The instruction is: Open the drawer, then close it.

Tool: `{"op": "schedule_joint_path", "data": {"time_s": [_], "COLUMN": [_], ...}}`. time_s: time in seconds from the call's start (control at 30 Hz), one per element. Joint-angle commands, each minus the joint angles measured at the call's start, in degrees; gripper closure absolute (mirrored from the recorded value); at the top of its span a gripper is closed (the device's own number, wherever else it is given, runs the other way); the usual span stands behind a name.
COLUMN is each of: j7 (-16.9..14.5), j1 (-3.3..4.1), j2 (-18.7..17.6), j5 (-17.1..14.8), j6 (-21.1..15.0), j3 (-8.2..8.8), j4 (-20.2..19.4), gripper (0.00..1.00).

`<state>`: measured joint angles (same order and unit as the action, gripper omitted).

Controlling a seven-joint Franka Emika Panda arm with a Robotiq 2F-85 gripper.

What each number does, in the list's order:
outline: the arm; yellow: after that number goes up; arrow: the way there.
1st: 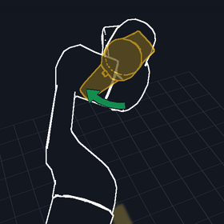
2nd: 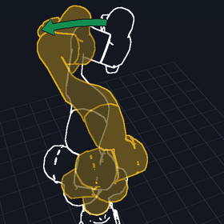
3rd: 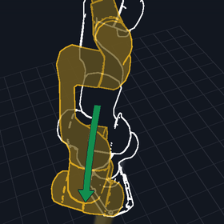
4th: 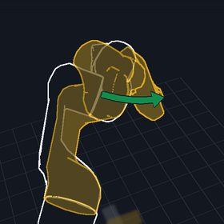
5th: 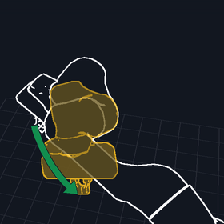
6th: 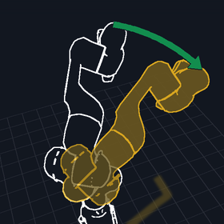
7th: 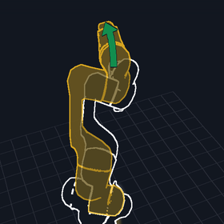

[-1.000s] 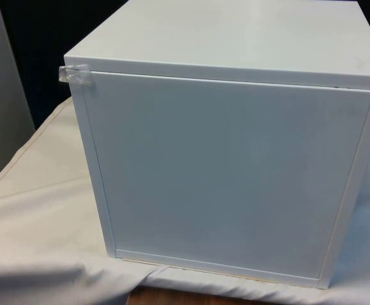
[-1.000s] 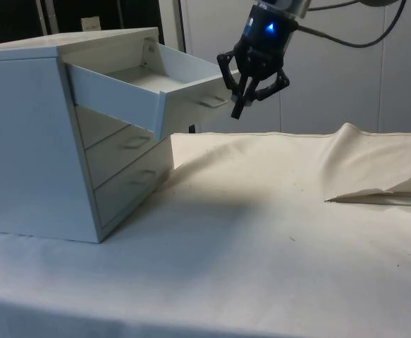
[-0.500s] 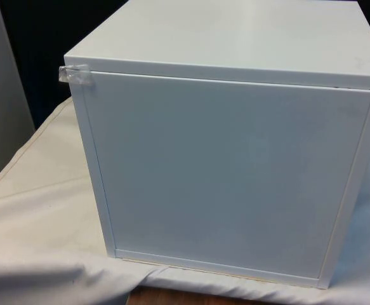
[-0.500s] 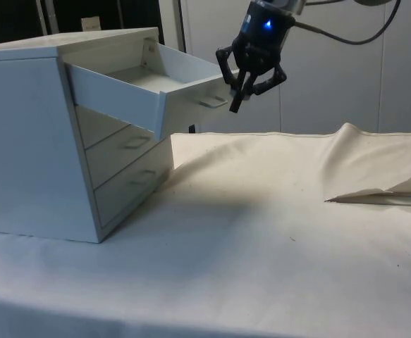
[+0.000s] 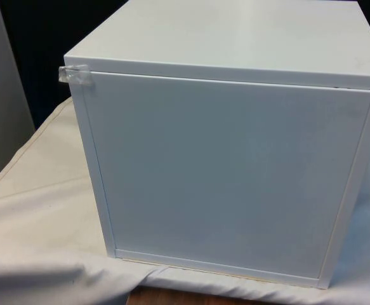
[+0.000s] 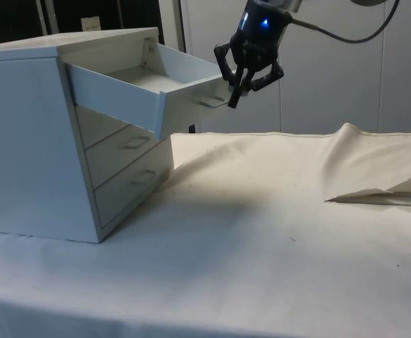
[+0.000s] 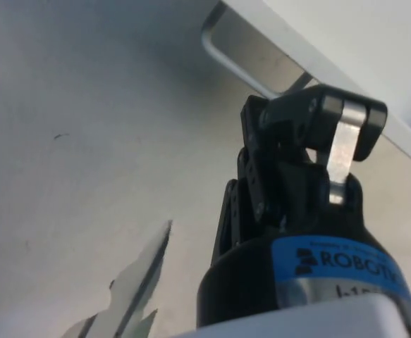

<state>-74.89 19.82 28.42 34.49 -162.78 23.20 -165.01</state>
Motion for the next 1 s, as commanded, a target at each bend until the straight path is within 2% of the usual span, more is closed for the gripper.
{"op": "schedule_joint_path", "data": {"time_s": [0.0, 0.2, 0.23, 0.27, 0.5, 0.53, 0.57, 0.77, 0.8, 0.83, 0.97], "j7": [1.1, 2.6, 1.7, 2.9, 5.4, 4.1, 5.7, 7.4, 6.4, 7.8, 9.9], "j1": [-1.72, -1.72, 0.0, -1.72, -1.2, -0.06, -1.2, -1.09, 0.0, -1.03, -0.74], "j2": [-0.5, -0.5, 0.0, -0.5, -0.1, 0.0, -0.1, 0.1, 0.1, 0.1, 0.3], "j5": [1.7, 3.3, 1.8, 3.6, 5.7, 4.2, 6.0, 7.2, 6.1, 7.4, 7.8], "j6": [-0.2, 0.3, 0.9, 0.4, 2.1, 2.1, 2.3, 3.5, 3.4, 3.7, 4.1], "j3": [-1.15, -1.2, 0.0, -1.2, -0.97, 0.06, -0.92, -1.09, 0.0, -1.15, -1.66], "j4": [1.0, 1.7, 0.7, 1.8, 2.6, 1.7, 2.8, 3.9, 3.2, 4.1, 4.7], "gripper": [1.0, 1.0, 1.0, 1.0, 1.0, 1.0, 1.0, 1.0, 1.0, 1.0, 1.0]}}
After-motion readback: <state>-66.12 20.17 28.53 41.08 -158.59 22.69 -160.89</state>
